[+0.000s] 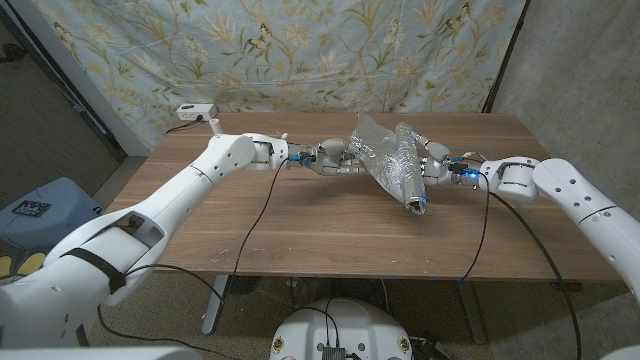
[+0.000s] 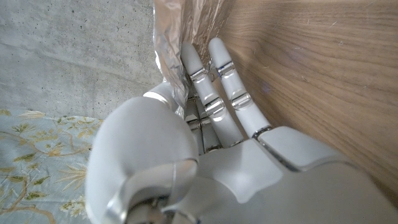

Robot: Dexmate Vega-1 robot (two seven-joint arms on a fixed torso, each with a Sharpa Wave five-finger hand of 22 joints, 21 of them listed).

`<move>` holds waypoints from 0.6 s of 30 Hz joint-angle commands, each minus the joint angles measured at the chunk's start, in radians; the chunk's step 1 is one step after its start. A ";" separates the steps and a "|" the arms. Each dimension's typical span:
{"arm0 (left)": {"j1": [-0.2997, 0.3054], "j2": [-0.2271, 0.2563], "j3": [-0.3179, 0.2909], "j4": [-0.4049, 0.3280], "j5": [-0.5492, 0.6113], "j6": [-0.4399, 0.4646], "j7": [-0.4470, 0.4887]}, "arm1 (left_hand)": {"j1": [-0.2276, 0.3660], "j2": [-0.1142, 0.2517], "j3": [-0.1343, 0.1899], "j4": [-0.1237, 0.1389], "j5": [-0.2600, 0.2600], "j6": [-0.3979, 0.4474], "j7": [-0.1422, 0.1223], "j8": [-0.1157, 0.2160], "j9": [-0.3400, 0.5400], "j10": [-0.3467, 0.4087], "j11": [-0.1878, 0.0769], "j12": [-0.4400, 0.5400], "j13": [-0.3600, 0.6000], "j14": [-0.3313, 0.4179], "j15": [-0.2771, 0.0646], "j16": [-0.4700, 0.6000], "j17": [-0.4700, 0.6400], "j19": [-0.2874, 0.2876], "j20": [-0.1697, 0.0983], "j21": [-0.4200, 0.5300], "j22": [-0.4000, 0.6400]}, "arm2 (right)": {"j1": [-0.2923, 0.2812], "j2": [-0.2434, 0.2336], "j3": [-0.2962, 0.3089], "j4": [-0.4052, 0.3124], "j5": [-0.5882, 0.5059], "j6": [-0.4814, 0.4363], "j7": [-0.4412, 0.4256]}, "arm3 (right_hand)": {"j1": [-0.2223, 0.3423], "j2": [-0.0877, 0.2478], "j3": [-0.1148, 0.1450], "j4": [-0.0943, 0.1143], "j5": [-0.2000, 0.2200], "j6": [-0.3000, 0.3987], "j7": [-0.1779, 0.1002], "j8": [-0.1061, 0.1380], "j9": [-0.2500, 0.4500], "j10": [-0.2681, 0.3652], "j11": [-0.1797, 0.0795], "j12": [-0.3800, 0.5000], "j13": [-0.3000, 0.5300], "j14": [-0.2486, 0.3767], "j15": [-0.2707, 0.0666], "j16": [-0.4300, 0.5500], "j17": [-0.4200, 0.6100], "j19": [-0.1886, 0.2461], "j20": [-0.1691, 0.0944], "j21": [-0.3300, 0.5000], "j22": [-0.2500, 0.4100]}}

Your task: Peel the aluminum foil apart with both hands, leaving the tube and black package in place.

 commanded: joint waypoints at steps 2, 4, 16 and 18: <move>-0.003 0.006 -0.001 -0.006 0.002 0.009 -0.006 | 0.010 -0.003 0.003 0.001 -0.002 0.022 0.016 0.005 0.006 0.026 -0.025 0.004 0.003 0.008 -0.004 -0.004 0.004 0.007 -0.001 0.011 -0.001 | -0.019 -0.006 0.015 -0.017 0.010 0.007 -0.001 | -0.018 -0.003 -0.013 0.008 0.008 -0.007 0.003 0.003 -0.001 0.000 0.011 0.000 0.004 -0.001 0.009 0.004 0.001 0.004 0.010 -0.002 0.002; -0.001 0.004 -0.005 -0.004 -0.004 0.014 -0.004 | 0.012 -0.003 0.003 0.000 -0.002 0.021 0.017 0.004 0.008 0.026 -0.024 0.004 0.003 0.007 -0.003 -0.004 0.005 0.006 -0.002 0.012 -0.001 | -0.018 -0.007 0.015 -0.018 0.014 0.002 -0.008 | -0.024 -0.004 -0.017 0.011 0.011 -0.007 0.004 0.004 -0.002 0.002 0.013 0.000 0.005 0.002 0.011 0.006 0.001 0.007 0.011 -0.002 0.002; 0.003 0.000 -0.018 0.013 -0.027 0.025 -0.006 | 0.013 -0.005 0.002 0.001 -0.005 0.022 0.016 0.002 0.017 0.024 -0.025 0.006 0.005 0.010 -0.006 -0.008 0.010 0.004 -0.004 0.021 -0.002 | 0.015 -0.021 0.001 -0.009 0.056 -0.068 -0.055 | -0.047 0.003 -0.028 0.026 0.027 -0.014 0.018 0.008 -0.004 0.010 0.027 0.002 0.010 0.015 0.019 0.016 -0.001 0.038 0.018 0.002 0.002; 0.004 -0.001 -0.020 0.016 -0.030 0.027 -0.006 | 0.013 -0.006 0.002 0.002 -0.006 0.022 0.015 0.001 0.020 0.023 -0.026 0.006 0.005 0.011 -0.006 -0.008 0.011 0.005 -0.004 0.023 -0.002 | 0.022 -0.024 -0.002 -0.008 0.062 -0.082 -0.066 | -0.049 0.005 -0.029 0.028 0.030 -0.017 0.023 0.008 -0.004 0.011 0.032 0.002 0.010 0.015 0.022 0.016 -0.001 0.042 0.020 0.002 0.002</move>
